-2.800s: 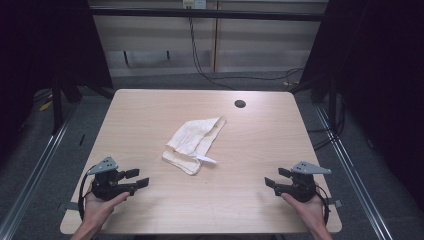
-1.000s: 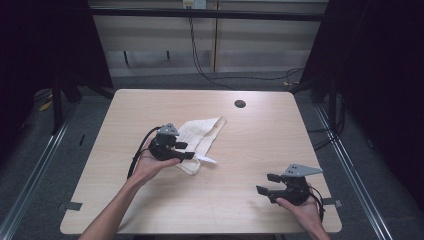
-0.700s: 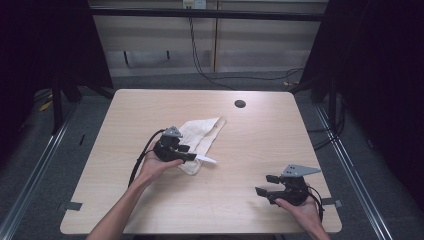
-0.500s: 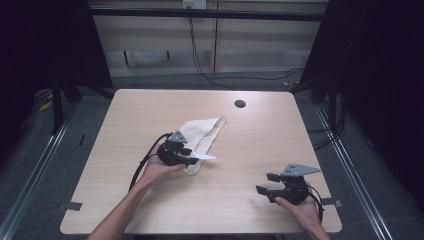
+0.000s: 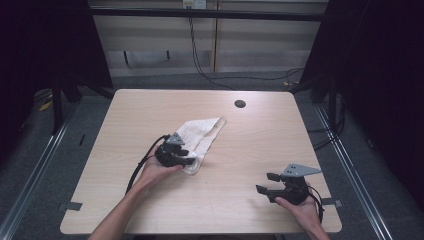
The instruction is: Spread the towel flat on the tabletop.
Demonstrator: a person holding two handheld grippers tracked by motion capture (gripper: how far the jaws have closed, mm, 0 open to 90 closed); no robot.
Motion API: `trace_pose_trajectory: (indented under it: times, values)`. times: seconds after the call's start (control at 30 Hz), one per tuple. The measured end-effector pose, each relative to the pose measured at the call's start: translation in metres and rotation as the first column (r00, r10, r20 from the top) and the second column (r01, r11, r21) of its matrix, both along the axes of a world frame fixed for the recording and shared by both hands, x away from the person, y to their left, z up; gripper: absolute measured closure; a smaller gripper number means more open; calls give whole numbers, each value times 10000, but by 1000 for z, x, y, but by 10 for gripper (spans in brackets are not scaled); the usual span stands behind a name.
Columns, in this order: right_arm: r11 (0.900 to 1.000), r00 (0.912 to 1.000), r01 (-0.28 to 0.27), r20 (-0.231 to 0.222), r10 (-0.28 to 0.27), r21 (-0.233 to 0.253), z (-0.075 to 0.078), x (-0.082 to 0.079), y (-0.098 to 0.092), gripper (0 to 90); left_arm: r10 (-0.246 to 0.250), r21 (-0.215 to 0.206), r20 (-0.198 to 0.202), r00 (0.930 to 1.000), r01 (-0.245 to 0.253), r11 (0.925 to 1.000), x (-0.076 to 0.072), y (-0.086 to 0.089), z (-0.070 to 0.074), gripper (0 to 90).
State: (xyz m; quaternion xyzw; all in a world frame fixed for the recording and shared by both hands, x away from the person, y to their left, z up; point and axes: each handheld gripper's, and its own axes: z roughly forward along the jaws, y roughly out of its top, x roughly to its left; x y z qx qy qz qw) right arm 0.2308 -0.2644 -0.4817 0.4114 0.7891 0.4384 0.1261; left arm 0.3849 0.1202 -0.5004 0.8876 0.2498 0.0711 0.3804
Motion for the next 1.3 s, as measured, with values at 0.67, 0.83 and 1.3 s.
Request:
trace_pose_trajectory:
  times: [0.67, 0.83, 1.3]
  values:
    - [10000, 9999, -40, -140, 39, -39, 0, 0, 2, 333, -51, -291, -245, 9997, 44, 9996, -12, 7, -1, 810]
    - [10000, 9999, 2, -167, -3, -72, -1, 1, 3, 324, -211, -343, -305, 9993, 201, 9992, -22, 5, -1, 810]
    - [10000, 9998, -51, -196, 51, -11, 0, 1, 6, 308, -1105, -266, -308, 9934, 1097, 9936, -71, 6, 1, 815]
